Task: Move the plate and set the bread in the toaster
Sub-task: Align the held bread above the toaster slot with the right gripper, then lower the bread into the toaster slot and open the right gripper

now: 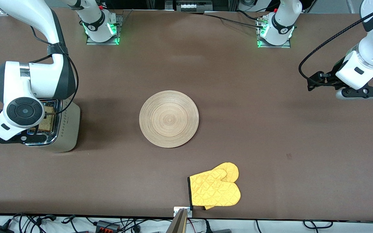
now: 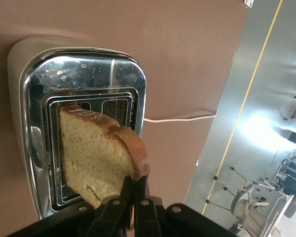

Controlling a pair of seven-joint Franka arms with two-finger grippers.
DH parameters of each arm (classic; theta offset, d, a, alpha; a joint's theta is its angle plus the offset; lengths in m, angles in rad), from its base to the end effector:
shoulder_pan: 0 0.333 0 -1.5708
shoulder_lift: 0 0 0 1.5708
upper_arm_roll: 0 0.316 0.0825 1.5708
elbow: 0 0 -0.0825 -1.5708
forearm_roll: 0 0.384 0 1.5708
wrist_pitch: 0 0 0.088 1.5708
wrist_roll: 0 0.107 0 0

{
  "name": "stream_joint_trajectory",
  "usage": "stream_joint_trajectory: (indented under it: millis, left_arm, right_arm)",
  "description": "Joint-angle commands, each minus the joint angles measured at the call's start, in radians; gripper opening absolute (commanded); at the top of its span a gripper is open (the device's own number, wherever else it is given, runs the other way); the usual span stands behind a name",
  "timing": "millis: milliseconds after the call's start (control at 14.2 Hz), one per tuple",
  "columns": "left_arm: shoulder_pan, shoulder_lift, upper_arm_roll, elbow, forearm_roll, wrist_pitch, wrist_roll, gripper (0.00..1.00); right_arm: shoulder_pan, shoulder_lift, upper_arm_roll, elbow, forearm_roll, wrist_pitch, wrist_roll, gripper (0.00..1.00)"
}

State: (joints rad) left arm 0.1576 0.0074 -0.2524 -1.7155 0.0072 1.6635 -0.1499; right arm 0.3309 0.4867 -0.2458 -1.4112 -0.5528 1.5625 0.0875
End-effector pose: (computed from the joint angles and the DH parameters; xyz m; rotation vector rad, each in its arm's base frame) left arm 0.5559 -0.0517 0.5598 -3.1266 -0.0847 0.0908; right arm 0.6638 0.0288 0.4278 2.4292 0.1159 -0.3223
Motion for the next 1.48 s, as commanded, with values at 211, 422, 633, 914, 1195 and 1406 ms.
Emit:
stream_joint_trajectory:
  millis: [211, 422, 633, 914, 1195, 1406]
  left_arm:
    - [0.008, -0.003, -0.001, 0.013, -0.016, -0.019, -0.003, 1.00]
    - [0.007, -0.001, -0.001, 0.013, -0.016, -0.019, -0.003, 1.00]
    - [0.008, -0.001, -0.001, 0.013, -0.016, -0.019, -0.003, 1.00]
    - [0.008, -0.001, -0.001, 0.013, -0.016, -0.019, -0.003, 1.00]
    - [0.008, -0.001, 0.001, 0.013, -0.016, -0.019, -0.003, 1.00]
    - [0.007, -0.001, 0.001, 0.013, -0.016, -0.019, -0.003, 1.00]
  right_arm:
    - [-0.007, 0.001, 0.002, -0.008, 0.045, -0.004, 0.026, 0.00]
    - [-0.009, 0.006, 0.002, -0.026, 0.077, 0.002, 0.029, 0.24]
    - [-0.026, 0.003, 0.002, -0.029, 0.120, 0.002, 0.040, 1.00]
    - [-0.009, -0.059, 0.008, -0.011, 0.154, -0.012, 0.037, 1.00]
    - [-0.023, -0.120, -0.006, 0.044, 0.376, -0.012, 0.031, 1.00]
    - [-0.062, -0.157, -0.003, 0.057, 0.520, -0.012, 0.040, 1.00]
